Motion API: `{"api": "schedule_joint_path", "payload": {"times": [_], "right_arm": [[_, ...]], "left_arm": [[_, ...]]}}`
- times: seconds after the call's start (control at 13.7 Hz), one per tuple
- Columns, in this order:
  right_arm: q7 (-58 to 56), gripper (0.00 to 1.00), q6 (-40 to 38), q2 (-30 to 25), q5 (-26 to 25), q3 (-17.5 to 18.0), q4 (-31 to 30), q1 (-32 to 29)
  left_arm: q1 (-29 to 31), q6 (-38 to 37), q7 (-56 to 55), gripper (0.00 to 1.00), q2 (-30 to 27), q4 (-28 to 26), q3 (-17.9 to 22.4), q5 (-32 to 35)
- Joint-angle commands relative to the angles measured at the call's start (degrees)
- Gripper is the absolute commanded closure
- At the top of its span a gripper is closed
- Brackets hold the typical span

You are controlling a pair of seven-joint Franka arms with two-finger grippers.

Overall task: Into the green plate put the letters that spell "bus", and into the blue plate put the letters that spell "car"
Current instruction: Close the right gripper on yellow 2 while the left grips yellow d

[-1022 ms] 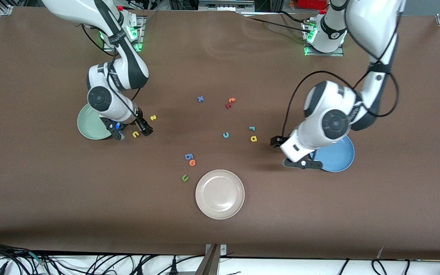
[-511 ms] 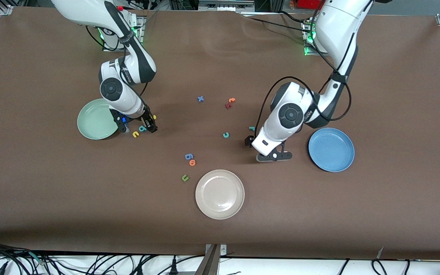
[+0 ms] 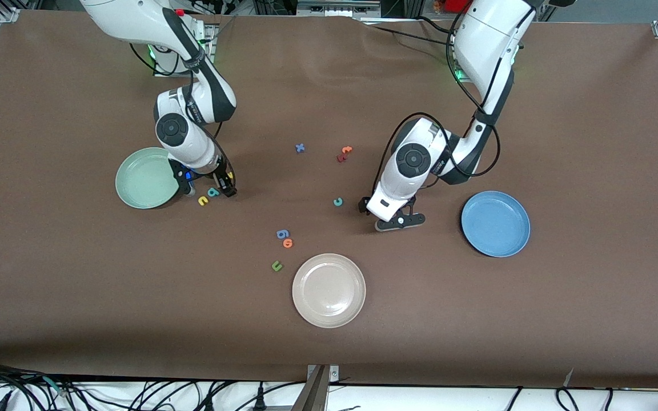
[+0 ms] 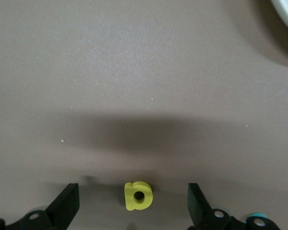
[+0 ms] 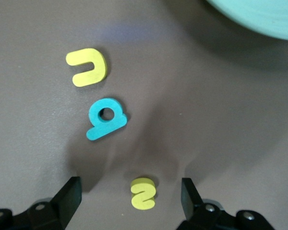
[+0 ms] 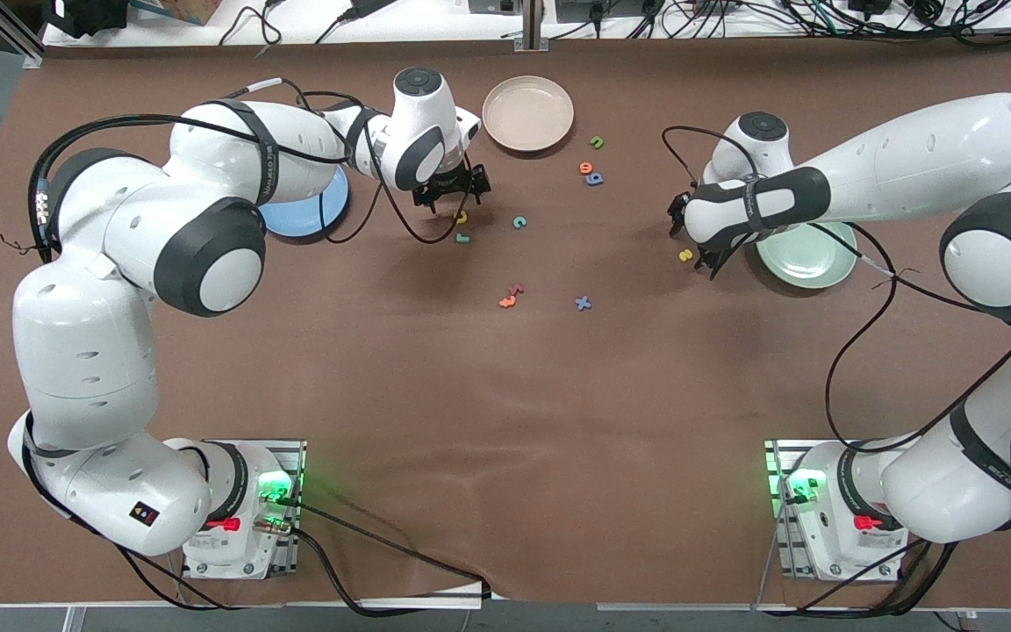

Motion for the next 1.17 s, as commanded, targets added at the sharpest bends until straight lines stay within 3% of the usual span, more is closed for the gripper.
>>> {"api": "schedule_joint_path", "payload": {"times": [0.0, 0.44, 0.66, 0.8, 1.09], "right_arm": [[1.3, 0.16, 1.5, -0.4, 1.0, 1.0, -1.0, 0.2], [1.0, 0.41, 1.4, -0.4, 1.3, 1.1, -1.2, 0.1], [0.2, 0.73, 1.2, -0.3, 1.3, 1.1, -1.2, 0.1], [-0.5, 0.87, 0.9, -0.3, 1.3, 1.1, -1.2, 0.1], [-1.1, 0.97, -2.6, -1.2, 1.2, 1.3, -0.5, 0.1]], "left_arm": [[-1.6, 1.0, -3.8, 0.04, 0.7, -0.4, 0.8, 1.6], [-3.0, 1.0, -9.4, 0.18, 1.7, 0.2, 0.8, 4.9], [-3.0, 0.9, -9.4, 0.26, 1.9, 0.3, 0.9, 5.0], [-2.7, 0.9, -9.4, 0.29, 1.9, 0.4, 1.1, 5.1], [-2.5, 0.5, -9.4, 0.31, 2.1, 1.4, 1.3, 5.1]]}}
